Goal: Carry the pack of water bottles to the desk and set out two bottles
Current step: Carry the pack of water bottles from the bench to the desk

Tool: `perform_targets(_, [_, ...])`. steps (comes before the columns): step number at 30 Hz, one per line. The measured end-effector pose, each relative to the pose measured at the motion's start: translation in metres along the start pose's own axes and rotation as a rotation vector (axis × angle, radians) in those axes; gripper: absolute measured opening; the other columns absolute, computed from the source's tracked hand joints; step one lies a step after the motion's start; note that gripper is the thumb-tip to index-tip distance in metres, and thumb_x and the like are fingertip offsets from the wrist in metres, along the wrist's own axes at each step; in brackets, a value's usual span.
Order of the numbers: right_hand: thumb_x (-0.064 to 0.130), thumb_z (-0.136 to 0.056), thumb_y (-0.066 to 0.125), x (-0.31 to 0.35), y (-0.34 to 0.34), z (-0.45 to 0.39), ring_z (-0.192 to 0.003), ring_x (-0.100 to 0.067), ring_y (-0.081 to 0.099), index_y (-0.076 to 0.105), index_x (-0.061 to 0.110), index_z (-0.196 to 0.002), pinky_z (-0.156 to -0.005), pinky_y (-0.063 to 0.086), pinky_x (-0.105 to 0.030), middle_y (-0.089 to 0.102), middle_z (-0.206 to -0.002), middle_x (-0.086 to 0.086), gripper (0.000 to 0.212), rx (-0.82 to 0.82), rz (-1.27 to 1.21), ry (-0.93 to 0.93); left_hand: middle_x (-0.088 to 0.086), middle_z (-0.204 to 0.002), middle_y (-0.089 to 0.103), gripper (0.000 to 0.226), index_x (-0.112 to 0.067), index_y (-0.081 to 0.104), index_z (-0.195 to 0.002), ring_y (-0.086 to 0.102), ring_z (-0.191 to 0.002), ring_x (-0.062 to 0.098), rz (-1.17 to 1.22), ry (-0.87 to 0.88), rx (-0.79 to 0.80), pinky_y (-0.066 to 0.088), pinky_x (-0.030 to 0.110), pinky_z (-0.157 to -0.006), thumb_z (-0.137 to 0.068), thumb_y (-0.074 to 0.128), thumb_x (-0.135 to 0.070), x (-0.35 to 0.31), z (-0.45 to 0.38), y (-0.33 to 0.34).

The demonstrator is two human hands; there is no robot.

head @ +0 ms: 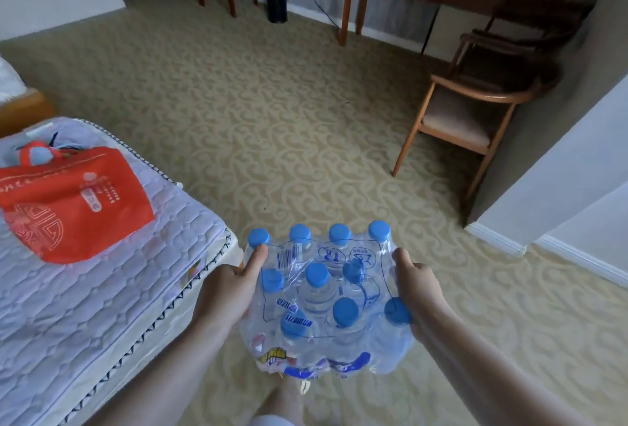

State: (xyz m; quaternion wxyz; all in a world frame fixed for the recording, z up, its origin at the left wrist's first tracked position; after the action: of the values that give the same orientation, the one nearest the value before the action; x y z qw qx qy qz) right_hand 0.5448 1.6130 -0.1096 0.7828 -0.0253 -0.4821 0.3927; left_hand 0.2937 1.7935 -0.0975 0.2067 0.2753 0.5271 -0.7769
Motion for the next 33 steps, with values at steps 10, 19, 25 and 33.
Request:
perform_targets(10, [0.039,-0.088,0.043,0.126,0.048,-0.143,-0.067,-0.024,0.044,0.054,-0.019,-0.099,-0.063,0.034,-0.033,0.053,-0.072,-0.025,0.061,-0.069,-0.051,0.011,0.001,-0.043,0.047,0.072,-0.012,0.041,-0.043,0.052,-0.048,0.019,-0.028,0.040,0.020,0.032,0.029,-0.046,-0.077,0.041,-0.075,-0.113,-0.195,0.001])
perform_targets(19, [0.044,-0.086,0.044,0.247,0.076,-0.288,-0.069,-0.025,0.045,0.057,-0.014,-0.103,-0.064,0.035,-0.033,0.050,-0.076,-0.013,0.062,-0.032,-0.057,0.022,-0.004,-0.029,0.028,0.076,-0.017,0.022,-0.033,0.040,-0.038,0.017,0.029,0.026,0.017,0.031,0.029,-0.047,-0.072,0.047,-0.077,-0.203,-0.350,0.022])
perform_targets(25, [0.037,-0.091,0.040,0.324,0.091,-0.400,-0.069,-0.025,0.046,0.057,-0.014,-0.106,-0.060,0.033,-0.033,0.055,-0.078,-0.012,0.056,0.027,0.005,-0.009,0.000,-0.030,0.033,0.080,-0.014,0.024,-0.029,0.043,-0.033,0.015,0.030,-0.080,0.053,0.037,0.029,-0.049,-0.068,0.044,-0.081,-0.257,-0.450,0.059])
perform_targets(33, [0.041,-0.087,0.046,0.437,0.100,-0.524,-0.079,-0.037,0.063,0.053,-0.016,-0.112,-0.070,0.049,-0.040,0.070,-0.097,-0.023,0.062,-0.017,-0.015,0.033,0.005,-0.030,0.048,0.087,-0.011,0.036,-0.023,0.058,-0.040,0.014,-0.021,-0.114,0.117,0.039,0.029,-0.053,-0.073,0.031,-0.081,-0.340,-0.582,0.089])
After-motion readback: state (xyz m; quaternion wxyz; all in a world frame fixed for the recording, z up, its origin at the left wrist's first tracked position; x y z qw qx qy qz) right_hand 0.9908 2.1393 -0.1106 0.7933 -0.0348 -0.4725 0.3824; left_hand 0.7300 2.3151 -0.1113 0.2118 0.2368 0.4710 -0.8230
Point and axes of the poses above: each hand's wrist, its own z-axis away from the middle knuckle, its own y-axis out of the palm, x = y × z, the point moved 7 cm from there along -z, towards the middle knuckle
